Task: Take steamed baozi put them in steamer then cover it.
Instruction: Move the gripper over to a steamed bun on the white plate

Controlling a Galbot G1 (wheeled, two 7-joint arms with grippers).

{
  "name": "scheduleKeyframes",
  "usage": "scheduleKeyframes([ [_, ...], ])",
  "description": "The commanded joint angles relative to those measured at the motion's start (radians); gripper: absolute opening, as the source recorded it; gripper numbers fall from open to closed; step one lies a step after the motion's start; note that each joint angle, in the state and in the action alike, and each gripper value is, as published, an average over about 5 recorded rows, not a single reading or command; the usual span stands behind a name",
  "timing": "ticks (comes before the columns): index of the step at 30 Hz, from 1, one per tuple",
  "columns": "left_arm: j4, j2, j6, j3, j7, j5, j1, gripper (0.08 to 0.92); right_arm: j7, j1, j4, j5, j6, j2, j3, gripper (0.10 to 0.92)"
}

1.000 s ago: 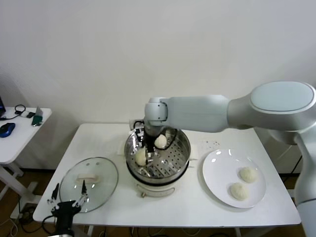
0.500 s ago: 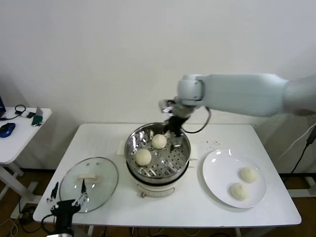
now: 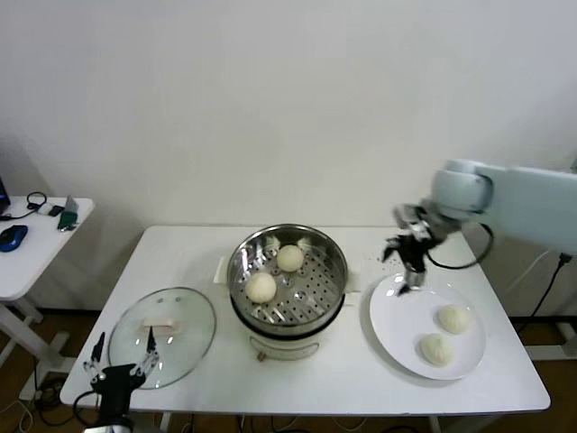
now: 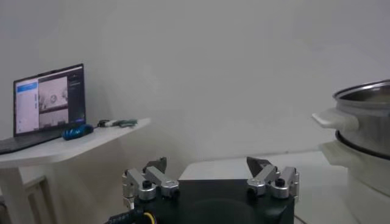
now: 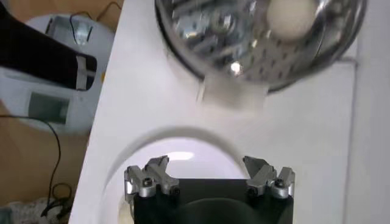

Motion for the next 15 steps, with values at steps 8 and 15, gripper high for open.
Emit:
scheduleKeyframes([
  [8,0.009,-0.018,0.003,-0.003,-0.003,0.024,0.007,0.823,-0.008,-0.443,-0.059,-0.281,0.017,-0.164,0.234,0.823],
  [15,0.014,-0.024,0.005,-0.002,-0.004,0.032,0.006,0.823,0.001,-0.52,-0.111,-0.292,0.015,-0.121,0.289,0.823],
])
